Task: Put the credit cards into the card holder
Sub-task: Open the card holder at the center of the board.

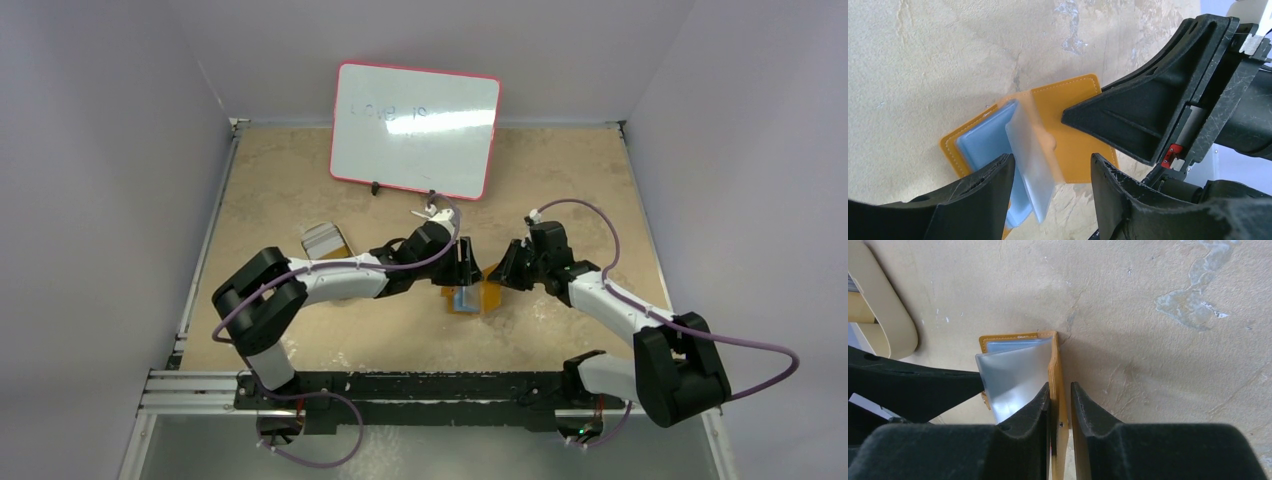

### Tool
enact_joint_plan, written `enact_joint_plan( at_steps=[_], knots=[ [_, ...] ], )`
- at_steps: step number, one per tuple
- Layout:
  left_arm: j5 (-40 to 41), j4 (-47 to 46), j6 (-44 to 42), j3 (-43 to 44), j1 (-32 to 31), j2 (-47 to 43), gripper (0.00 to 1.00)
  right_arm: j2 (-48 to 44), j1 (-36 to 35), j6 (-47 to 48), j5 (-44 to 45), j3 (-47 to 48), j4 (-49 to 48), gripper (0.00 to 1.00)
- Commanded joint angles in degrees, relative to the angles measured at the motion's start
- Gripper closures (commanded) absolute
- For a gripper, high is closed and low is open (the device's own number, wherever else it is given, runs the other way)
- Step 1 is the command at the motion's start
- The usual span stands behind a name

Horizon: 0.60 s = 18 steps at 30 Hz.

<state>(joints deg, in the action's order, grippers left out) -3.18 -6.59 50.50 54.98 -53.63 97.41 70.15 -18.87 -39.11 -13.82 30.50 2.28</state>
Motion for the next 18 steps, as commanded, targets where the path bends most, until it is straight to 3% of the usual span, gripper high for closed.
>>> enact_joint_plan(
  at_steps=[1, 8, 13, 18],
  knots=[
    [-1.54, -3.97, 0.83, 2.50, 0.28, 1.57, 0.43, 0.17, -0.11, -0.36, -1.55, -0.51, -2.02, 0.79],
    [-2.71, -5.66, 1.45, 2.90, 0.28, 2.37, 0.44, 0.16, -0.11, -0.53, -2.34, -1.02, -3.00, 0.79],
    [-4.57, -7.19, 3.24, 2.28, 0.28, 0.16, 0.62, -1.24, -1.77, -2.60, -6.94, -2.34, -7.60, 0.76],
    [-2.94, -8.31, 3.91, 0.52, 0.28, -1.38, 0.81, -0.78, -3.83, -3.20, -5.67, 0.10, -6.94, 0.71]
  ],
)
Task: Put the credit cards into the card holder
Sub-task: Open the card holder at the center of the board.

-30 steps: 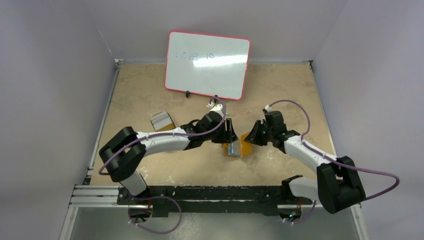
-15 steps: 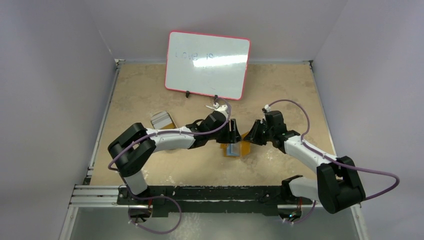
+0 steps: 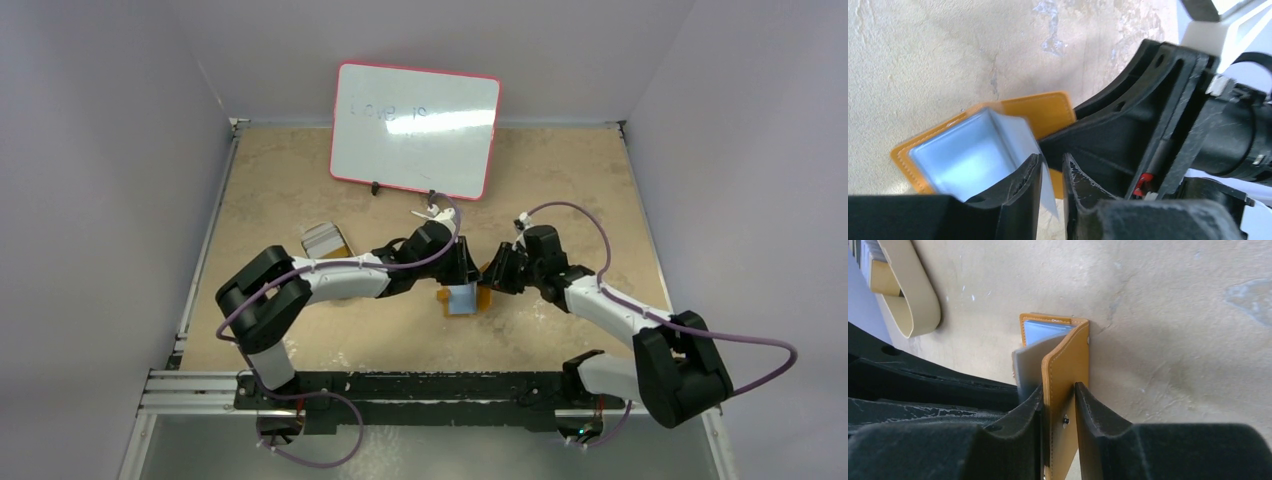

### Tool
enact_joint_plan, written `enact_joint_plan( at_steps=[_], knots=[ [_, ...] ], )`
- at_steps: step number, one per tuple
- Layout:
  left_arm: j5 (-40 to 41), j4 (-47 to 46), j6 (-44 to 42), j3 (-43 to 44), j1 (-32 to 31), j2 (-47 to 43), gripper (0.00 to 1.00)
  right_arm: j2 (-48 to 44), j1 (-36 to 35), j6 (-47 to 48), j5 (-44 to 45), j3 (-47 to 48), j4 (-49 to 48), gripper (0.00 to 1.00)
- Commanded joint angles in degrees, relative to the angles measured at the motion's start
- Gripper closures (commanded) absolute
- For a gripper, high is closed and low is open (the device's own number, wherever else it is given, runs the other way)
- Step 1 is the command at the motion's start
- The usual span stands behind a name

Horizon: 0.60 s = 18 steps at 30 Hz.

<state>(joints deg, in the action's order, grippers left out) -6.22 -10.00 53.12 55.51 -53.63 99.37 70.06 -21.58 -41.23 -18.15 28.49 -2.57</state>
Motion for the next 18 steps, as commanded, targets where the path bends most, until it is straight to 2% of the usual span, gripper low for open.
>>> enact_joint_plan(
  at_steps=[1, 5, 11, 15, 18],
  knots=[
    [-0.43, -5.12, 1.41, 0.09, 0.28, -2.72, 0.82, -0.40, -1.14, -0.49, -0.52, 2.81, -0.95, 0.69],
    [-1.88, -5.63, 1.49, 1.21, 0.28, -0.20, 0.78, 0.00, -1.14, 1.79, 3.10, 5.63, 7.38, 0.61],
    [-3.72, -4.86, 1.46, 4.89, 0.28, 3.34, 0.69, -6.20, -1.12, 4.09, 10.92, 7.99, 16.74, 0.52],
    [-4.02, -4.42, 1.39, 7.23, 0.23, 4.96, 0.68, -9.63, -1.10, 3.85, 12.30, 8.43, 19.57, 0.50],
    [-3.71, -4.48, 1.28, 7.97, 0.21, 5.90, 0.68, -12.54, -1.16, 3.26, 11.01, 8.01, 20.71, 0.53]
  ],
)
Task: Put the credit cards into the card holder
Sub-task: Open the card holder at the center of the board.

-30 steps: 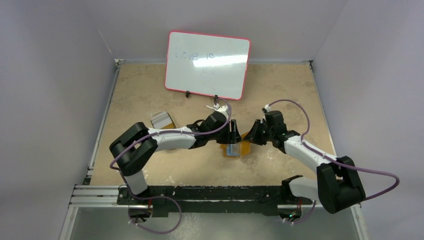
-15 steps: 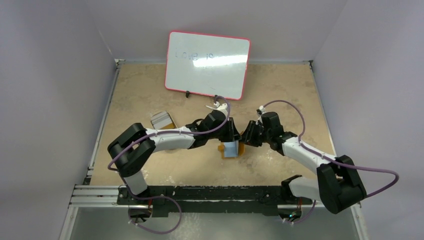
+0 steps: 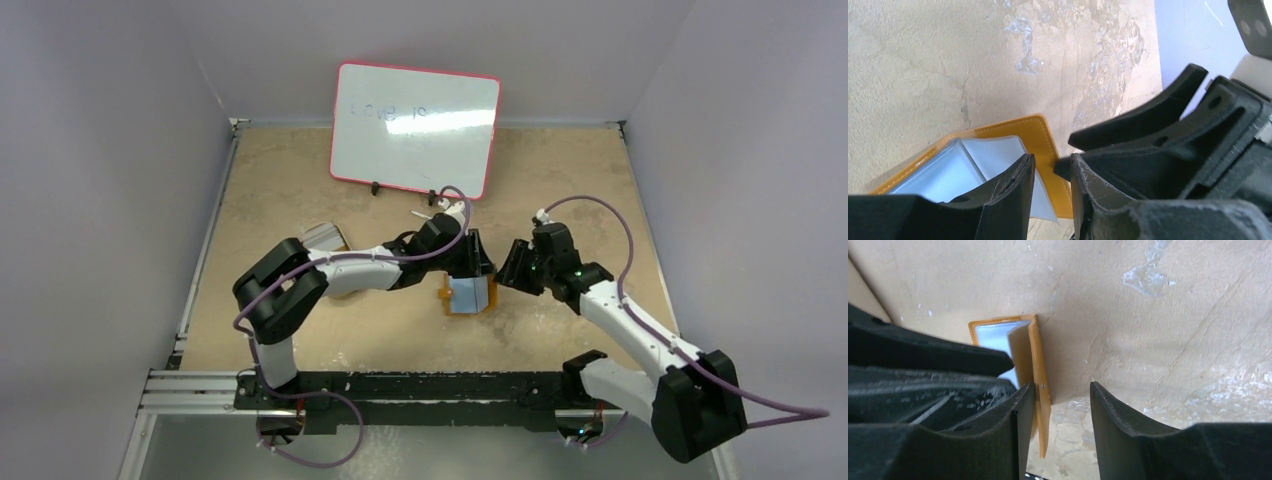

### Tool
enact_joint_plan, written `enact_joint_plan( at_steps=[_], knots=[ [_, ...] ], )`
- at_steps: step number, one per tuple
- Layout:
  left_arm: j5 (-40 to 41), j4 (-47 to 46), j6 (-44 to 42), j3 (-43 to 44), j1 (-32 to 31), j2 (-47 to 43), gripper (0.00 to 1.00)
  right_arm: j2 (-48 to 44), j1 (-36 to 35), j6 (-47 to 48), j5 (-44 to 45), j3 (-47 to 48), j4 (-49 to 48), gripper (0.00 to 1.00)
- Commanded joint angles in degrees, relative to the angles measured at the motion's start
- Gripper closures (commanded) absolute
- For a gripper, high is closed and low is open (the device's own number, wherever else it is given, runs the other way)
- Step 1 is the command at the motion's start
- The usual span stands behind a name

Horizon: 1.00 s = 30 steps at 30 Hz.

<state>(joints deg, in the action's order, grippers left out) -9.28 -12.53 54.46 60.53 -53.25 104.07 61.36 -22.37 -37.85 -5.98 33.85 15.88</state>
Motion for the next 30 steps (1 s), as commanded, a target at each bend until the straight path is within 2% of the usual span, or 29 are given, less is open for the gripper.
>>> enact_joint_plan(
  at_steps=[1, 8, 15, 23, 30],
  knots=[
    [-0.61, -2.11, -0.05, 3.19, -0.18, 1.60, 0.68, -5.14, -0.36, -0.39, -1.91, 2.64, 2.57, 0.55],
    [-0.65, -2.58, -0.06, 5.03, -0.16, 4.45, 0.68, -10.63, -0.66, -3.36, -10.85, 1.56, -1.72, 0.73],
    [-0.28, -2.66, -0.19, 6.19, -0.14, 6.08, 0.68, -11.40, -3.69, -9.52, -13.37, -3.61, -11.01, 0.79],
    [0.40, -1.10, -0.23, 8.59, 0.05, 5.12, 0.67, -5.03, -5.90, -10.83, -10.70, -6.90, -18.38, 0.80],
    [5.17, 3.21, 0.04, 6.47, 2.82, -1.67, 0.61, 1.44, -6.45, -8.58, -4.58, -8.11, -19.09, 0.67]
  ],
)
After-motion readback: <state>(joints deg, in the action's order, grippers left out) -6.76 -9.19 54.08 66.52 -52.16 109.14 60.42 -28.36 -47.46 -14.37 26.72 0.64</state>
